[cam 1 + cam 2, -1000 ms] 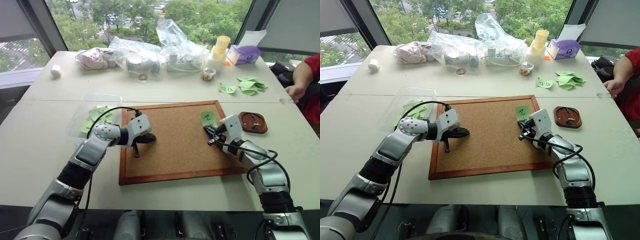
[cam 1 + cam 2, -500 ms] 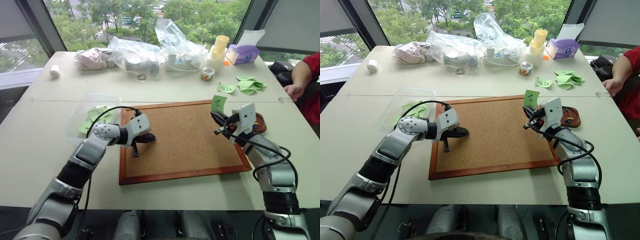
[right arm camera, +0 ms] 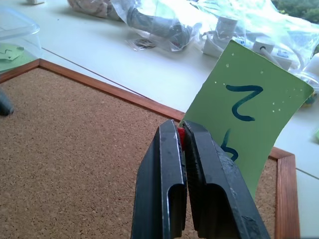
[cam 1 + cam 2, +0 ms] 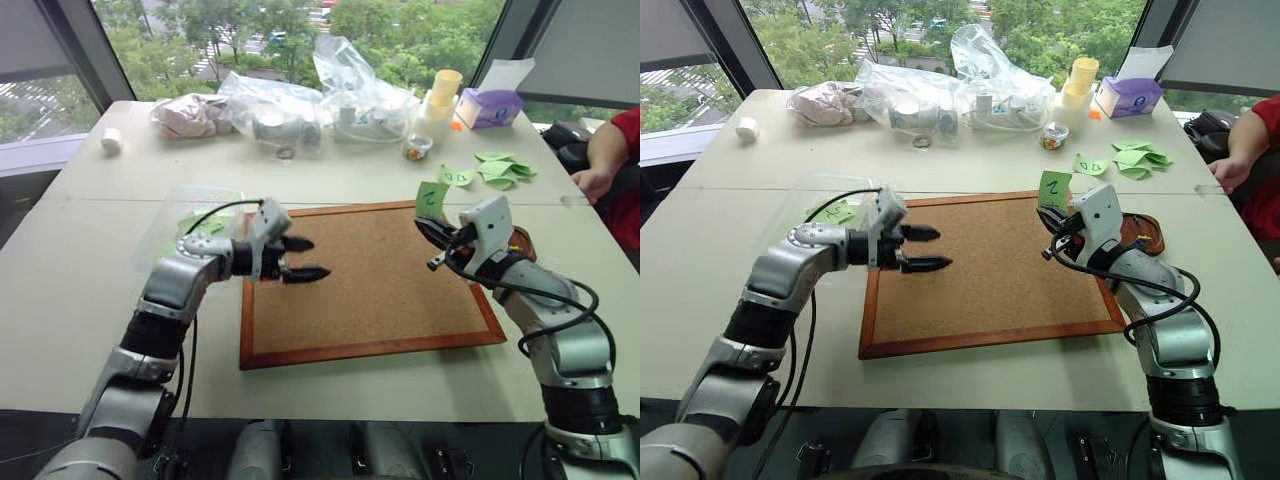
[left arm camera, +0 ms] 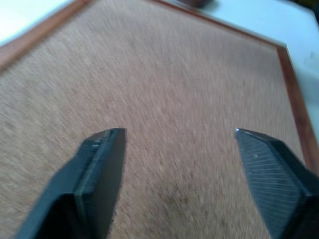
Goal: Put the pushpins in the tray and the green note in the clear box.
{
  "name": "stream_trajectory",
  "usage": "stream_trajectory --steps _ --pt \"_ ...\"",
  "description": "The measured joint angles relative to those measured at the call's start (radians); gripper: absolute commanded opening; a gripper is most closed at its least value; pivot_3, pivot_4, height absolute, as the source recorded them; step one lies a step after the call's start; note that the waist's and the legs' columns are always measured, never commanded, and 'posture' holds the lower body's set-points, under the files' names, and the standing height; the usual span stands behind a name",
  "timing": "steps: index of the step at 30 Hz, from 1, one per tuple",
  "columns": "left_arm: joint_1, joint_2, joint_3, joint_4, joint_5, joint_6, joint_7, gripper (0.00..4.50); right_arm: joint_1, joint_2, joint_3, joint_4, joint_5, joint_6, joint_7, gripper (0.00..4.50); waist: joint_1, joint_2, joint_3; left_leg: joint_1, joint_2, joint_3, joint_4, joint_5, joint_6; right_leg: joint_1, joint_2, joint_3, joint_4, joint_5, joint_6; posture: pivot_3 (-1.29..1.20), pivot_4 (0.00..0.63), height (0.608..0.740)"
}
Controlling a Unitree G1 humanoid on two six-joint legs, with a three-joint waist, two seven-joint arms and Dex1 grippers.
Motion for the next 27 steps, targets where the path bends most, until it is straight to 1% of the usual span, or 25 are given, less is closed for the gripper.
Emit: stream_trajectory --steps 3,4,6,9,13,16,18,19,21,26,27 --pt "-0.104 -0.089 0.072 0.052 -0.066 0.037 0.067 4.40 -0.003 -0.028 0.030 -0.049 0.006 0.014 0.039 0.00 -0.003 -0.001 0.000 0.000 -0.003 0.000 0.000 -0.001 0.001 0.000 0.000 0.000 -0.001 0.000 0.000 0.00 0.150 0.735" --pt "-0.113 -0.108 0.073 0.053 -0.075 0.039 0.073 4.40 -0.005 -0.031 0.035 -0.054 0.007 0.018 0.045 0.00 -0.003 -0.001 0.000 0.000 -0.003 0.000 -0.001 -0.001 0.001 0.000 0.000 0.000 -0.002 0.000 0.000 0.00 0.150 0.735" --pt "-0.141 -0.177 0.081 0.088 -0.102 0.065 0.108 4.40 -0.015 -0.046 0.048 -0.059 0.006 0.022 0.060 0.00 -0.003 -0.001 0.000 -0.001 -0.003 -0.001 -0.001 -0.001 0.001 0.000 0.000 0.000 -0.003 0.000 0.000 0.00 0.150 0.735" --pt "-0.187 -0.263 0.088 0.174 -0.141 0.095 0.152 4.40 -0.039 -0.047 0.070 -0.074 0.004 0.023 0.067 0.00 -0.004 -0.001 0.000 -0.001 -0.003 -0.001 -0.001 -0.001 0.001 0.000 0.000 0.000 -0.003 0.000 0.000 0.00 0.150 0.735" --pt "-0.250 -0.307 0.089 0.288 -0.139 0.075 0.167 4.40 -0.058 -0.049 0.091 -0.077 -0.012 0.022 0.067 0.00 -0.006 -0.001 0.000 0.000 -0.003 0.000 -0.001 -0.001 0.001 0.000 0.001 0.000 -0.003 0.000 0.000 0.00 0.150 0.735" --pt "-0.263 -0.326 0.089 0.361 -0.137 0.047 0.165 4.40 -0.061 -0.049 0.108 -0.079 -0.025 0.022 0.068 0.00 -0.005 -0.001 0.000 -0.001 -0.003 0.000 -0.001 -0.001 0.001 0.000 0.001 0.000 -0.003 0.000 0.000 0.00 0.150 0.735" --pt "-0.294 -0.352 0.095 0.465 -0.133 0.013 0.168 4.40 -0.060 -0.055 0.115 -0.087 -0.042 0.021 0.067 0.00 -0.003 -0.002 0.001 -0.001 -0.003 0.000 -0.001 -0.001 0.001 0.000 0.000 0.000 -0.003 0.000 0.000 0.00 0.150 0.735" --pt "-0.305 -0.361 0.101 0.493 -0.131 0.002 0.171 4.17 -0.060 -0.057 0.119 -0.093 -0.044 0.021 0.067 0.00 -0.002 -0.002 0.001 -0.001 -0.004 0.000 -0.001 -0.001 0.001 0.000 0.000 0.000 -0.003 0.000 0.000 0.00 0.150 0.735" --pt "-0.340 -0.374 0.104 0.559 -0.117 -0.029 0.171 3.56 -0.060 -0.057 0.126 -0.104 -0.051 0.021 0.066 0.00 -0.002 -0.002 0.001 -0.002 -0.004 -0.001 -0.001 -0.001 0.001 0.000 0.000 0.000 -0.004 0.000 0.000 0.00 0.150 0.735" --pt "-0.372 -0.392 0.103 0.618 -0.108 -0.045 0.140 1.13 -0.060 -0.060 0.138 -0.120 -0.069 0.021 0.065 0.00 -0.005 -0.002 0.001 -0.002 -0.004 -0.001 -0.001 -0.001 0.001 0.000 0.000 0.000 -0.005 0.000 0.000 0.00 0.150 0.735" --pt "-0.372 -0.395 0.103 0.622 -0.106 -0.044 0.130 0.59 -0.058 -0.064 0.139 -0.120 -0.075 0.021 0.065 0.00 -0.005 -0.002 0.001 -0.002 -0.004 -0.001 -0.001 -0.001 0.001 0.000 0.000 0.000 -0.005 0.000 0.000 0.00 0.150 0.735"
